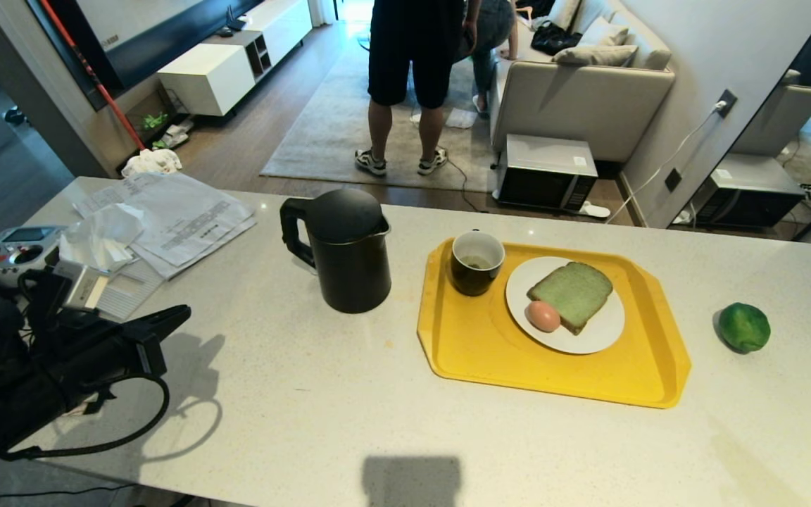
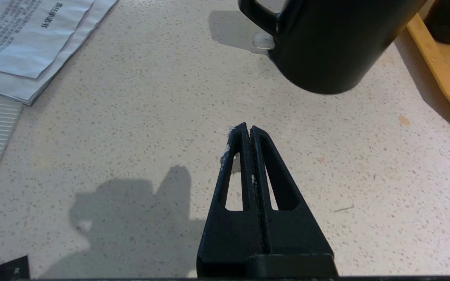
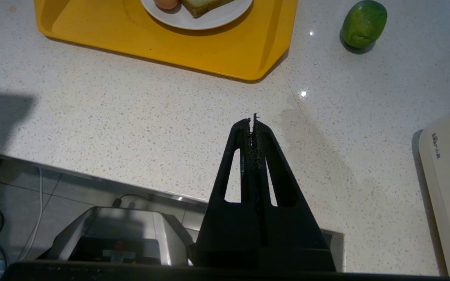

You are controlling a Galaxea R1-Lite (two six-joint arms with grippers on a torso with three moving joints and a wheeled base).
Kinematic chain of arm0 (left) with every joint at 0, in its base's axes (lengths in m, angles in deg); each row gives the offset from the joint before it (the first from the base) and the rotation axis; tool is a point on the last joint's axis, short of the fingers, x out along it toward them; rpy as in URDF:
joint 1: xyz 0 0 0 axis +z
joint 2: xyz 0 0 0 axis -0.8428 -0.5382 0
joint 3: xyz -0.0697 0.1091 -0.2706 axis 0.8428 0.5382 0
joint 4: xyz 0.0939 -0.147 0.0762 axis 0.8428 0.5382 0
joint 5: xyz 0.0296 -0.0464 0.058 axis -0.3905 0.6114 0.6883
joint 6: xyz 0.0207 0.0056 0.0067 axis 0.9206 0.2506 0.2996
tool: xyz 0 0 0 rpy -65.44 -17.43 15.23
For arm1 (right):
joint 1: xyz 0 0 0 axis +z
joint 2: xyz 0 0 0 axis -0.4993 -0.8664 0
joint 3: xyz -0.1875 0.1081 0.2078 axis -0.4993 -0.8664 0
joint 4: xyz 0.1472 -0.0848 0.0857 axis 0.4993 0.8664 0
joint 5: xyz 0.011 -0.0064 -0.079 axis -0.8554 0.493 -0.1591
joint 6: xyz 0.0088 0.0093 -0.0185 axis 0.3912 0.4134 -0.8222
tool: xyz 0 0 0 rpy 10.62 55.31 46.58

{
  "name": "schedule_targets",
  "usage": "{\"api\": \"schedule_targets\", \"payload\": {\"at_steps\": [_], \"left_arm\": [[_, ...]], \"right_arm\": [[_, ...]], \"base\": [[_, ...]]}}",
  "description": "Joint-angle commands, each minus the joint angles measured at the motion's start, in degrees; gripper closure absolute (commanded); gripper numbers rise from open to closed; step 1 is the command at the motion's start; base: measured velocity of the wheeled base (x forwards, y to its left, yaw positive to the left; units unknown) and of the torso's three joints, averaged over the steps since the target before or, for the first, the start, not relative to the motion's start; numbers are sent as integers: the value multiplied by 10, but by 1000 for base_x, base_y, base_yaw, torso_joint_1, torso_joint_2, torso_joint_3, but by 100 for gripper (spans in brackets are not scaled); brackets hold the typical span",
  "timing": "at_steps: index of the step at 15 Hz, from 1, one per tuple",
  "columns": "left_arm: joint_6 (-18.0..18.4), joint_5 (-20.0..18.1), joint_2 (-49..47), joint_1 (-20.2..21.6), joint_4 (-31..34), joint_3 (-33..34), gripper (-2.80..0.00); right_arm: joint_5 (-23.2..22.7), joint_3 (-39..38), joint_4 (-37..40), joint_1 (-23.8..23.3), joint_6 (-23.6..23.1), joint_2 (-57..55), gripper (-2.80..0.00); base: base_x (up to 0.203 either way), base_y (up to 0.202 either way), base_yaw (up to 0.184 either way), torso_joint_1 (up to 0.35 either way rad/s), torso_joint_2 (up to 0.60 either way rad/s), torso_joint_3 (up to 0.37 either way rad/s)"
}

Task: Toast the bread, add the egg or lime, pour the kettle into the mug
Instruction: Pick up the kettle

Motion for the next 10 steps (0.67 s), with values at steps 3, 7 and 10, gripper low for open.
{"api": "schedule_targets", "payload": {"at_steps": [3, 7, 10], "left_arm": [[9, 7, -54, 0, -25, -40, 0], [18, 22, -97, 0, -43, -74, 0], [17, 22, -121, -1, -65, -88, 0]], "right_arm": [[0, 0, 1, 0, 0, -1, 0], [0, 0, 1, 0, 0, -1, 0], [0, 0, 0, 0, 0, -1, 0]], "base": [[0, 0, 0, 0, 0, 0], [0, 0, 0, 0, 0, 0], [0, 0, 0, 0, 0, 0]]}}
